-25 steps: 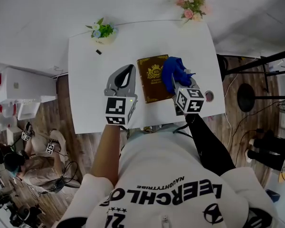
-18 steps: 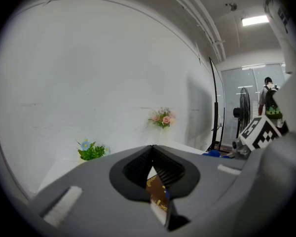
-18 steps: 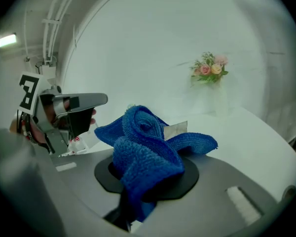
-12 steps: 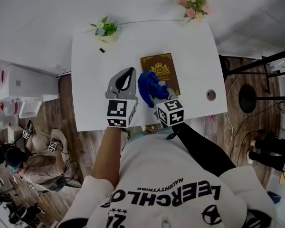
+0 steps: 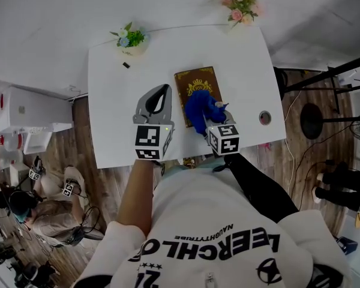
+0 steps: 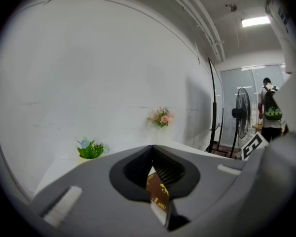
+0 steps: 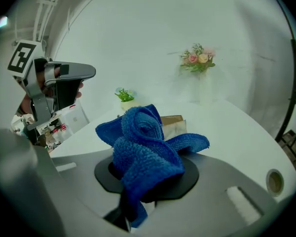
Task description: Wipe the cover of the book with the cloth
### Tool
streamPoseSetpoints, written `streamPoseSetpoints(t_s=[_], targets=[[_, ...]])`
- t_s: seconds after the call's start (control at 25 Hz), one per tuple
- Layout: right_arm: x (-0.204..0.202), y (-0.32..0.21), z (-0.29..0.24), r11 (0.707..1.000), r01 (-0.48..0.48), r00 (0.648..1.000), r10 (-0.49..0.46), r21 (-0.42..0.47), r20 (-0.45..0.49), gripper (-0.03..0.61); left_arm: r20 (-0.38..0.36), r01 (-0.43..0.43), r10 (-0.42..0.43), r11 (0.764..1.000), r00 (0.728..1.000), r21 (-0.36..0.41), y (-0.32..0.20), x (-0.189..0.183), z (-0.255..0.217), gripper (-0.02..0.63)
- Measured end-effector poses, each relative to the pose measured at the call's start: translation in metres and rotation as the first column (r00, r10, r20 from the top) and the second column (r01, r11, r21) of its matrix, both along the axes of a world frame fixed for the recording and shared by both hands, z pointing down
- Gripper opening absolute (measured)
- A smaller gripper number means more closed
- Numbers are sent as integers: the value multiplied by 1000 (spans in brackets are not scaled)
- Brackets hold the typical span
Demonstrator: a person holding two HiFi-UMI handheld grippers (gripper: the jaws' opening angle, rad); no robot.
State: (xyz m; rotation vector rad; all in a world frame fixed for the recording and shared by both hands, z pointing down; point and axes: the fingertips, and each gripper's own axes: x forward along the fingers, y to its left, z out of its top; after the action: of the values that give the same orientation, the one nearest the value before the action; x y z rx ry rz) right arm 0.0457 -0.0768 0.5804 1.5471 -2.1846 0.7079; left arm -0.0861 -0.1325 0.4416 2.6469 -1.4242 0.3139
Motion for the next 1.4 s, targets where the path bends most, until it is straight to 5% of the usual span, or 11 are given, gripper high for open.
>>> streamPoseSetpoints(t_s=[0.52,0.76,1.0,1.4], targets=[[97,0,3,973,-232,972,232,-6,-48,89,-10,-49,49,999,999,19,-12,27,-5,58],[96,-5,-10,981,-194,981,195,11,-4,89,20,-25,24,999,1000,38,-16,19,-10,58],[80,-28,-84,975,-80,997,81,209,3,87,36,-38,34,994,999,100,-18,22,-47,57],[56,-46,-213,869,46,997,-7,493,-81,87,22,-48,45,977,999,207,-24,29,-93,58]])
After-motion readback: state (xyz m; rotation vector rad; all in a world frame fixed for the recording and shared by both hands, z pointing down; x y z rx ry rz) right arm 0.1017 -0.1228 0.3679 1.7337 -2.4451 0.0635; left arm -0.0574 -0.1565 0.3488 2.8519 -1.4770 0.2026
